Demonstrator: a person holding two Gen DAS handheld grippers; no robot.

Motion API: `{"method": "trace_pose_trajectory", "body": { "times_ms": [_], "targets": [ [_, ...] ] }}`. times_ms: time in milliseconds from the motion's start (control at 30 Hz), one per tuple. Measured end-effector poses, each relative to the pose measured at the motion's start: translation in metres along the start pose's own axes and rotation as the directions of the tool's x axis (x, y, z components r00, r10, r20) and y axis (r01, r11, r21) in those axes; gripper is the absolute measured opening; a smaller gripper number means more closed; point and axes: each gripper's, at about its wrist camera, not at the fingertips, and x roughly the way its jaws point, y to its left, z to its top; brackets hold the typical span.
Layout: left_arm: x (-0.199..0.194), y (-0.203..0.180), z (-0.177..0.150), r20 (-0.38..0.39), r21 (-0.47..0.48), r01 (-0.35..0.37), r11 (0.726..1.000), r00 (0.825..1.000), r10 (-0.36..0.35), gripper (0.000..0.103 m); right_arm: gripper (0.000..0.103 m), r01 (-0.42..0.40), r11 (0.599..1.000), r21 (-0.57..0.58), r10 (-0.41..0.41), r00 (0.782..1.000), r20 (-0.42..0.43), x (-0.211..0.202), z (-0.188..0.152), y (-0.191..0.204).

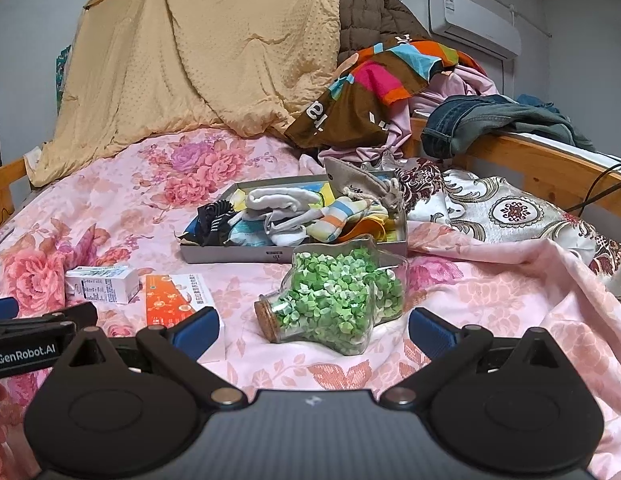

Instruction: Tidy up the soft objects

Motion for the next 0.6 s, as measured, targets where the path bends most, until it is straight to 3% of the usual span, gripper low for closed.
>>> {"method": "trace_pose_trajectory", "body": {
  "times_ms": [600],
  "targets": [
    [-0.0002,0.0027,0.0007,0.005,-0.01,-0.015,1.0,1.0,0.015,0.102,0.103,0.011,1.0,0.006,-0.011,1.0,-0.01,0.0015,-0.0022,-0.0024]
  ]
}}
